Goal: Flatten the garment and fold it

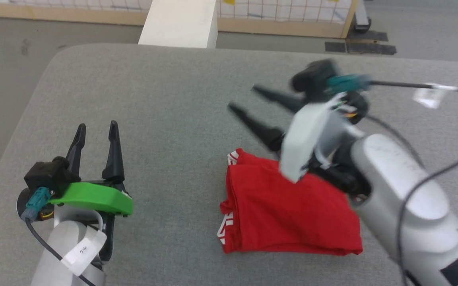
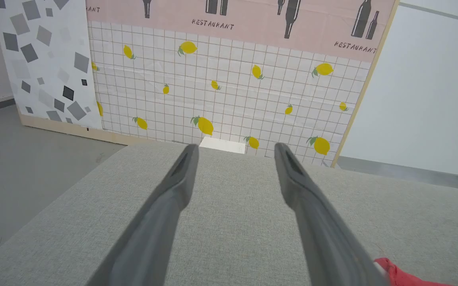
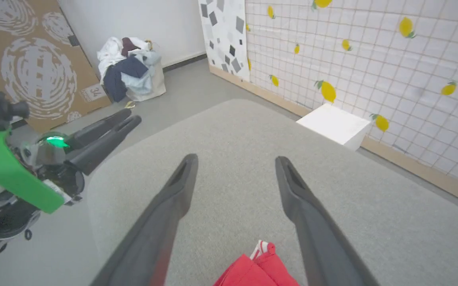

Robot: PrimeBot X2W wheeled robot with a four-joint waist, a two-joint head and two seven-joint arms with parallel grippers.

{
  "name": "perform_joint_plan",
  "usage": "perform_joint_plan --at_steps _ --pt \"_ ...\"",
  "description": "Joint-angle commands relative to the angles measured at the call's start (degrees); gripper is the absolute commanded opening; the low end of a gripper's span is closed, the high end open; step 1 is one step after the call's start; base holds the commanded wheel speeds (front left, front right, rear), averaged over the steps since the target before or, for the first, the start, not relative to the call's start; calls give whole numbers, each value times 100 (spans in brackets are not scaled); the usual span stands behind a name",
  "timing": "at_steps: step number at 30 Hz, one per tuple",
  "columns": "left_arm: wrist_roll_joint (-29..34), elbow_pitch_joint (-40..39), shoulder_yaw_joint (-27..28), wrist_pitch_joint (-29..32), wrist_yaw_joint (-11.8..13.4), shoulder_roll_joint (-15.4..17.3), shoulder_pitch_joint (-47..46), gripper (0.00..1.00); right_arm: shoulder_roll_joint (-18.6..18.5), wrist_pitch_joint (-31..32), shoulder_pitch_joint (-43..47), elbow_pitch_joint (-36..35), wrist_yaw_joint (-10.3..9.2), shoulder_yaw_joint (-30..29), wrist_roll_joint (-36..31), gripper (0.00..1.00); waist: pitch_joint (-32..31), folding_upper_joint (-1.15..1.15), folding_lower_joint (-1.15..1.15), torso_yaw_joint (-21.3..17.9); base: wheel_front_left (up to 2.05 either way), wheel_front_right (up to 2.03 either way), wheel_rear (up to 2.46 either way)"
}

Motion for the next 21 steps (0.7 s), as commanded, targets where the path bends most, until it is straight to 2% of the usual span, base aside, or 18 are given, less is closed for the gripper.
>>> perform_joint_plan --at_steps 1,6,11,16,21 --pt "39 -17 9 -27 27 30 109 100 -90 -261 128 -83 -9 -225 -104 100 -161 0 0 -138 0 0 0" --pt "117 -105 39 -27 94 51 234 100 -324 -1366 566 -279 -9 -1398 -544 100 -318 0 0 -252 0 0 0" --pt "139 -140 57 -27 147 43 325 100 -353 -2344 1168 -379 -9 -2591 -1126 100 -426 0 0 -318 0 0 0" --pt "173 -131 51 -27 183 55 397 100 -169 -2952 1917 -497 -9 -3565 -1674 100 -511 0 0 -362 0 0 0" --pt "199 -70 -9 -11 198 66 464 100 208 -3177 2628 -658 -9 -4301 -2109 100 -567 0 0 -369 0 0 0"
